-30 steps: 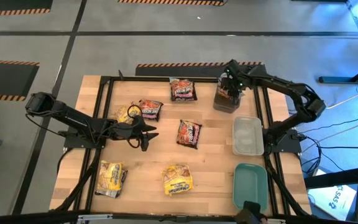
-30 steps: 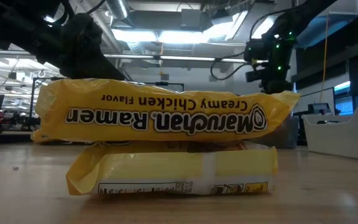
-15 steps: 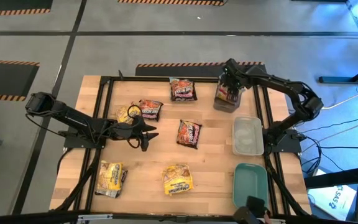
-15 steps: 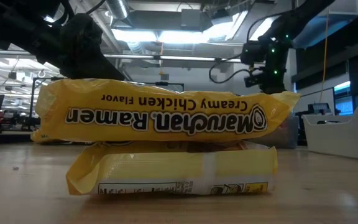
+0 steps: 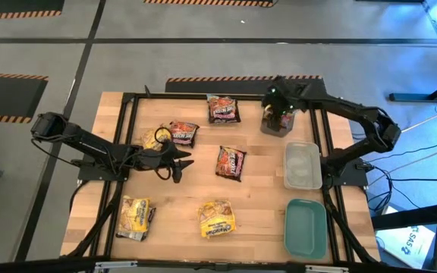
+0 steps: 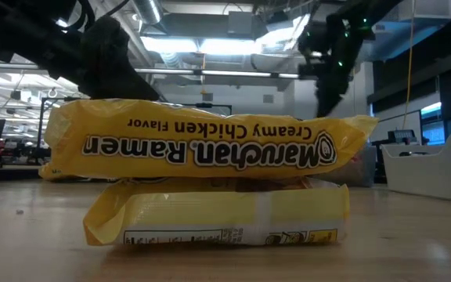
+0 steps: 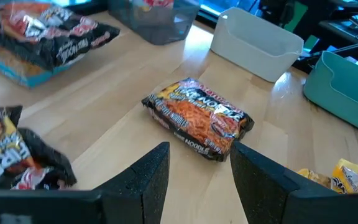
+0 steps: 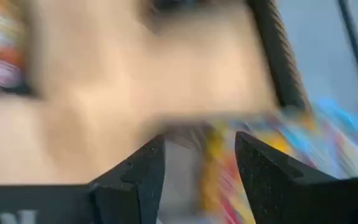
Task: Sort Maruchan noodles
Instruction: Put the blue noodle pack into the black bin
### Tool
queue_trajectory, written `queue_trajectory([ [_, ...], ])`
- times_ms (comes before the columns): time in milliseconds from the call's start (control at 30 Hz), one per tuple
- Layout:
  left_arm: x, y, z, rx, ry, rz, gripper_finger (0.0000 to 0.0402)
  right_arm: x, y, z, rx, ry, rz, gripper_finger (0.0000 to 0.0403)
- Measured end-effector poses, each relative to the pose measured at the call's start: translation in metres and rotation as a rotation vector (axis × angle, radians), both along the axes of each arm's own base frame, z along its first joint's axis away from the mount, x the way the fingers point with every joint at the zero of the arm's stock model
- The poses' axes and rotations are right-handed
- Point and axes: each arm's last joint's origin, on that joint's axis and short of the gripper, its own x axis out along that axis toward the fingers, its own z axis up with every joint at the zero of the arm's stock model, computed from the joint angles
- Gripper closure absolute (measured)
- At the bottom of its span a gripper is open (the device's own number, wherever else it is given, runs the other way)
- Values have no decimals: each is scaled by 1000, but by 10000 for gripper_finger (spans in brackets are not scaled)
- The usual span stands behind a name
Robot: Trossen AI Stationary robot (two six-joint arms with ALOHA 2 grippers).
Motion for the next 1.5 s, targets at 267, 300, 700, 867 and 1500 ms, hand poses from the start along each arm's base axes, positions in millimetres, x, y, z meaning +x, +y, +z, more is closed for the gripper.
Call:
queue_trajectory([
  [267,4,13,5,23,-41,-17,237,47,68,-19,-59,-326,344,226],
  [300,5,16,5,21,-40,-11,237,50,76,-23,-77,-364,371,226],
  [700,55,32,14,138,49,-62,237,57,136,-55,-107,-460,548,226],
  [867,88,37,22,255,219,-104,237,46,158,-78,-124,-406,591,226],
  [1500,170,99,35,470,494,-162,237,5,205,-66,-157,-322,489,226],
])
